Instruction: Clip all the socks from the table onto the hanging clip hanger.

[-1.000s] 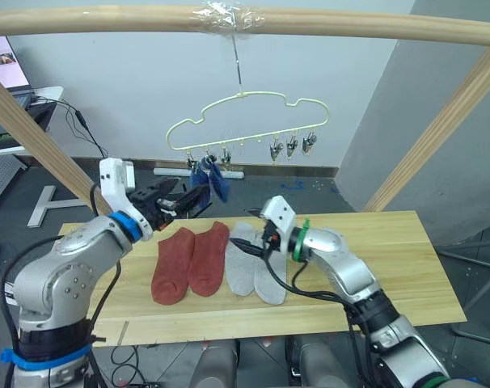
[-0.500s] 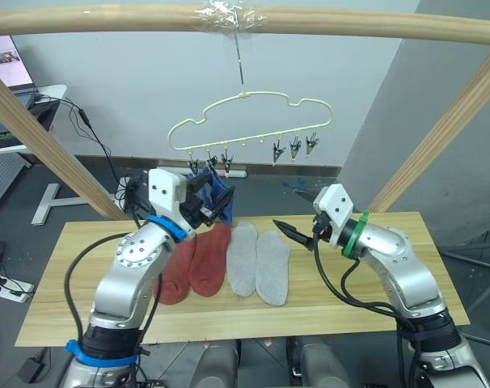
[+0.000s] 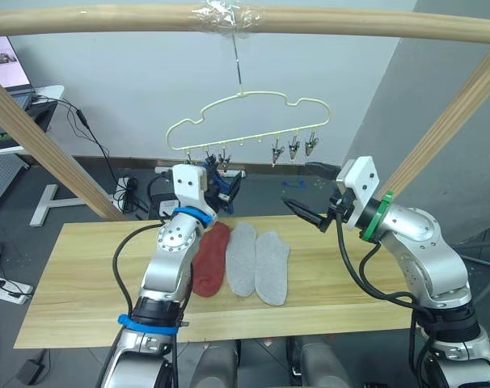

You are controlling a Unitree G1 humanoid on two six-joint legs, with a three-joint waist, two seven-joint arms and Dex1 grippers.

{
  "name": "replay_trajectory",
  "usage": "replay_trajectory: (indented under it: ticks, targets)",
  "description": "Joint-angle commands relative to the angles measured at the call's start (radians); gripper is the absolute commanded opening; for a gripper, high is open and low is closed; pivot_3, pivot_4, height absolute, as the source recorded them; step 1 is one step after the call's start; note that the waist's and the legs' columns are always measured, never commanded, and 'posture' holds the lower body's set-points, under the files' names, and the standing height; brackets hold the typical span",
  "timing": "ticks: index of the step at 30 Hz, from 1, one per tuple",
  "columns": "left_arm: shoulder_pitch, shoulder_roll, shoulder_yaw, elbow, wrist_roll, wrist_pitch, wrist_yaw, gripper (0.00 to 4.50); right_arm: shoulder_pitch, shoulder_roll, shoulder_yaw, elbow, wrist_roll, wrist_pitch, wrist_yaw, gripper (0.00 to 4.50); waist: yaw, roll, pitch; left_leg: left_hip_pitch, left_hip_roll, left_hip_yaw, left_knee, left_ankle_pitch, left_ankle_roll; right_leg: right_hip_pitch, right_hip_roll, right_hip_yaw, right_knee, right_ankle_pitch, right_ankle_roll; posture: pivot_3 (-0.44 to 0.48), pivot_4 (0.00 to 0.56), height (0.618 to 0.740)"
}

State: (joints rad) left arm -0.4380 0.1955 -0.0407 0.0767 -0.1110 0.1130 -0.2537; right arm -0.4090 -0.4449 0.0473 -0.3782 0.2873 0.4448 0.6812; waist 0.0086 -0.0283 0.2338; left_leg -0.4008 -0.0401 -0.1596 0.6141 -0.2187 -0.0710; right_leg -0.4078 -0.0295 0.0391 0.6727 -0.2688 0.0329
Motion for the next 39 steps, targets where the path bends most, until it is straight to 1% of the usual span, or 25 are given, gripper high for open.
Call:
replay_trajectory:
  ticks: [1,10,14,23,31,34,37,39]
  targets:
    - [-0.029,-0.010,0.001,0.009,0.016,-0.044,0.000,3.02,-0.018,-0.020,-0.042,-0.022,0.020,-0.006,-0.005,4.50,-0.005,0.000,0.000,0.000,0.000,0.000,0.000,0.000,0.000,0.000,0.000,0.000,0.000,0.000,0.000,0.022,0.211,0.740]
    - [-0.059,-0.024,0.014,0.011,0.038,-0.083,0.018,3.02,-0.038,-0.033,-0.061,-0.037,0.053,0.006,-0.004,4.50,-0.013,0.000,0.000,0.000,0.000,0.000,0.000,0.000,0.000,0.000,0.000,0.000,0.001,0.001,-0.001,0.014,0.210,0.740]
    - [-0.055,-0.018,-0.003,0.011,0.063,-0.102,0.007,3.02,-0.037,-0.041,-0.068,-0.032,0.067,0.007,-0.007,4.50,-0.014,0.000,0.000,0.000,0.000,0.000,0.000,0.000,0.000,0.000,0.000,0.000,0.001,0.001,-0.001,0.014,0.213,0.740]
    - [-0.062,0.006,-0.001,0.033,0.149,-0.123,0.046,3.02,-0.025,-0.042,-0.074,-0.038,0.080,0.018,-0.022,4.50,-0.014,0.000,0.000,0.001,0.000,0.000,0.000,0.000,0.000,0.000,0.001,0.000,0.001,0.001,-0.001,0.009,0.214,0.740]
    - [-0.069,0.001,0.005,0.038,0.158,-0.136,0.052,3.02,-0.021,-0.037,-0.079,-0.037,0.089,0.028,-0.029,4.50,-0.014,0.000,0.000,0.000,0.000,0.000,0.000,0.000,0.000,0.000,0.001,0.000,0.001,0.001,-0.001,0.009,0.216,0.740]
    - [-0.068,-0.004,0.008,0.037,0.153,-0.136,0.052,2.44,-0.021,-0.034,-0.078,-0.038,0.096,0.032,-0.036,4.50,-0.014,0.000,0.000,0.000,0.000,0.000,0.000,0.000,0.000,0.000,0.001,0.000,0.001,0.001,-0.001,0.010,0.217,0.740]
    - [-0.065,-0.012,0.014,0.038,0.140,-0.125,0.049,1.63,-0.021,-0.037,-0.074,-0.039,0.099,0.032,-0.037,4.50,-0.014,0.000,0.000,0.000,0.000,0.000,0.000,0.000,0.000,0.000,0.001,0.000,0.002,0.001,-0.001,0.009,0.217,0.740]
    - [-0.062,-0.014,0.016,0.035,0.131,-0.122,0.043,1.01,-0.020,-0.039,-0.072,-0.041,0.101,0.032,-0.037,4.50,-0.014,0.000,0.000,0.000,0.000,0.000,0.000,0.000,0.000,0.000,0.001,0.000,0.002,0.001,-0.001,0.009,0.217,0.740]
